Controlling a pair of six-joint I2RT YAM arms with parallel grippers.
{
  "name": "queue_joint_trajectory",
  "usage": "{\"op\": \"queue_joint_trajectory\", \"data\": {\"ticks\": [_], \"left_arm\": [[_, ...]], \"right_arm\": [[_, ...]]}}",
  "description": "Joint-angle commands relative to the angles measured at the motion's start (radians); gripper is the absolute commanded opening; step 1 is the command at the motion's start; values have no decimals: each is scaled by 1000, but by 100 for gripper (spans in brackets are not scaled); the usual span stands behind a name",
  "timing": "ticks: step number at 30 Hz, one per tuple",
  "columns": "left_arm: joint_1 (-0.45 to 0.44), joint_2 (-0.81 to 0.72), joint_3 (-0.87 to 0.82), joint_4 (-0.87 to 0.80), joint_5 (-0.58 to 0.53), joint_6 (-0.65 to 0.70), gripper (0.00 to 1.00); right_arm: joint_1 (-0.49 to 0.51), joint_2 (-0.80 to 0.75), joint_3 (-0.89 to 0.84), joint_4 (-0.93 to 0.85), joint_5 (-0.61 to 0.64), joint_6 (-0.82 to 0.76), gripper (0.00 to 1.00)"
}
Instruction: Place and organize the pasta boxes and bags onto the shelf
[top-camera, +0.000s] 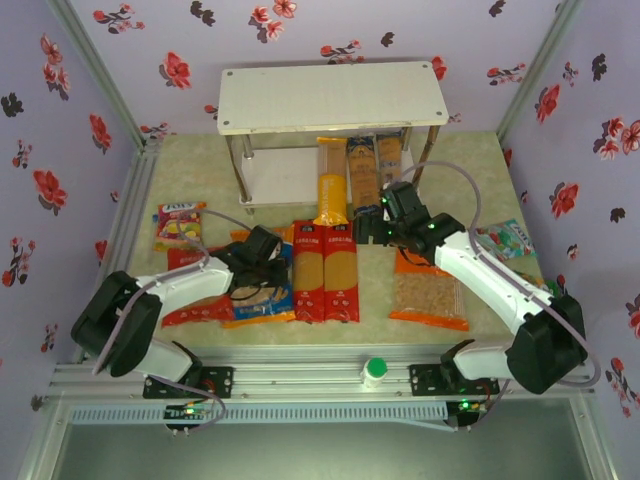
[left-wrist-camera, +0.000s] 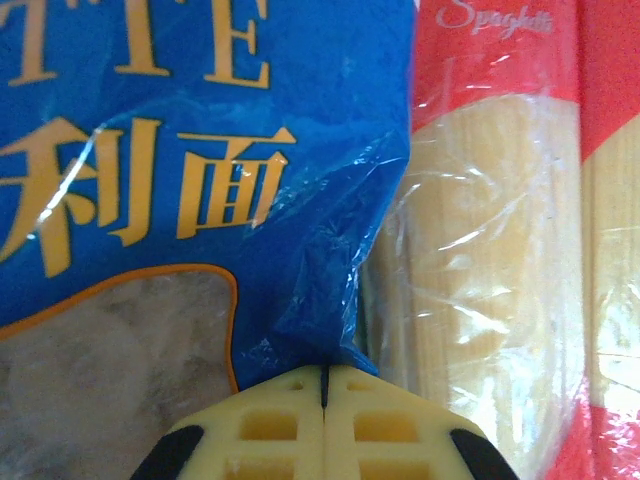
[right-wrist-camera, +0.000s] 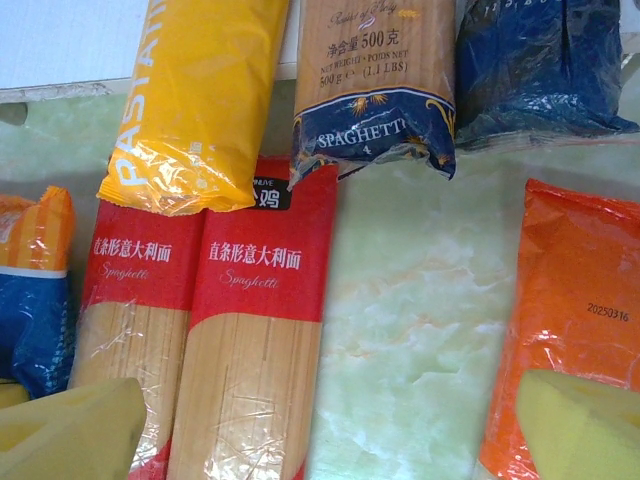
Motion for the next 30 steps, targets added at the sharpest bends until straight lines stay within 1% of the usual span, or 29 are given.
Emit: {"op": "queue_joint_trajectory", "data": {"ticks": [1,5,6,7,10,12,13,14,17,20,24,28,30], "left_arm": [[42,-8,-58,-195,-84,34,1],[53,-14,-57,-206,-85,41,1],[53,-14,-54,-206,-83,42,4],[53,-16,-48,-206,-81,41,9],[41,-44,-29,-170,-49,40,31],[7,-91,-17,-131,-44,35,50],[-11,-112,-10,-118,-46,32,57],[-35,-131,1,-108,-47,24,60],[-98,-145,40,-104,-46,-11,62],[-147,-99,70,-115,-49,-50,64],[-209,-3,133,-158,-99,-68,66],[-223,62,168,-176,-116,-69,71],[-223,76,168,-182,-124,-69,76]], "right_arm": [[7,8,4,24,-2,16,96],[7,14,4,26,-7,14,96],[7,13,5,26,-7,13,96],[6,14,3,27,-7,13,96],[7,17,5,28,-7,12,96],[7,22,10,28,-10,13,96],[7,24,10,27,-10,13,96],[7,26,12,29,-11,12,96],[7,32,15,32,-10,13,96],[6,36,18,40,-14,14,96],[7,45,23,47,-22,13,96],[7,42,30,46,-25,7,97],[5,32,28,48,-24,6,97]]}}
